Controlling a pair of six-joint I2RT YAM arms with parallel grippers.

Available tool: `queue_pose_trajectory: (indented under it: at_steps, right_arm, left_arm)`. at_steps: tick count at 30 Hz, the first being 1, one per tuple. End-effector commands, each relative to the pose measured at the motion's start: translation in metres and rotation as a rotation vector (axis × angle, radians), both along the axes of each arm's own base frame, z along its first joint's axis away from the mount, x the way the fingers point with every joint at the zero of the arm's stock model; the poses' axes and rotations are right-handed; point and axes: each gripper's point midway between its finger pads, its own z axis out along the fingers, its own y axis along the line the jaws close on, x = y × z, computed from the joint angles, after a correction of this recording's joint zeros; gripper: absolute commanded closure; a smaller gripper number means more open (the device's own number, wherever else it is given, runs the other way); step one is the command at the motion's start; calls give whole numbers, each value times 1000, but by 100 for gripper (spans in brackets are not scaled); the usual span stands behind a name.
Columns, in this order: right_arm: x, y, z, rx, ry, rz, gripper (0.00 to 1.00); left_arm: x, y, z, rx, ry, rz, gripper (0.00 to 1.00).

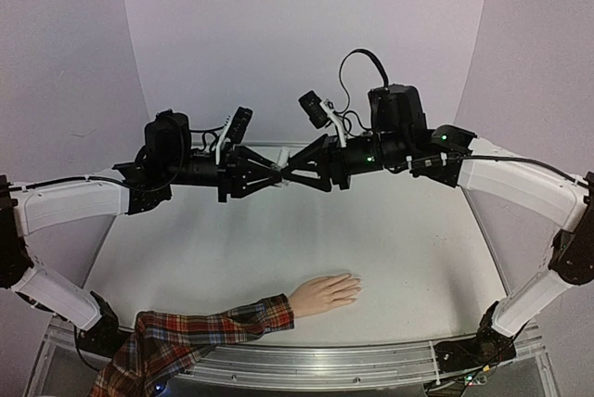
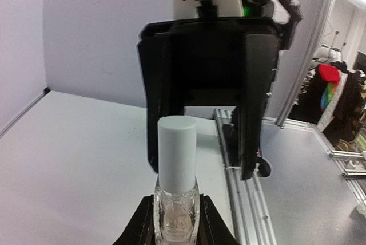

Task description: Paint the nails

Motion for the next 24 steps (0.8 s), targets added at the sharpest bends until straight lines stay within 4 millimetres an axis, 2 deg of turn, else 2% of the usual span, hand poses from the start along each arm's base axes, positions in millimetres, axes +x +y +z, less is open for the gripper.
queue_pose_trajectory:
  at_steps: [1,3,6,12,16,20,24]
  right_arm:
    - [20,-25,8,-17,22,-232,45]
    - [31,-31,9,-15,58,-322,42]
    - [40,-37,4,-55,116,-405,41]
    - [63,-37,2,-74,222,-548,44]
    - [74,-28,3,-70,251,-602,47]
    - [76,-14,3,-79,247,-608,51]
    - [83,-6,4,-72,255,-630,62]
  left_arm:
    - [60,12,30,-34,-94,352,100]
    - [72,13,21,-4,-109,447,100]
    - [75,5,9,54,-188,532,100]
    - [77,-4,7,87,-294,670,100]
    - [80,-7,9,80,-297,724,100]
    - [80,-11,9,78,-292,733,100]
    - [78,-16,8,78,-290,724,100]
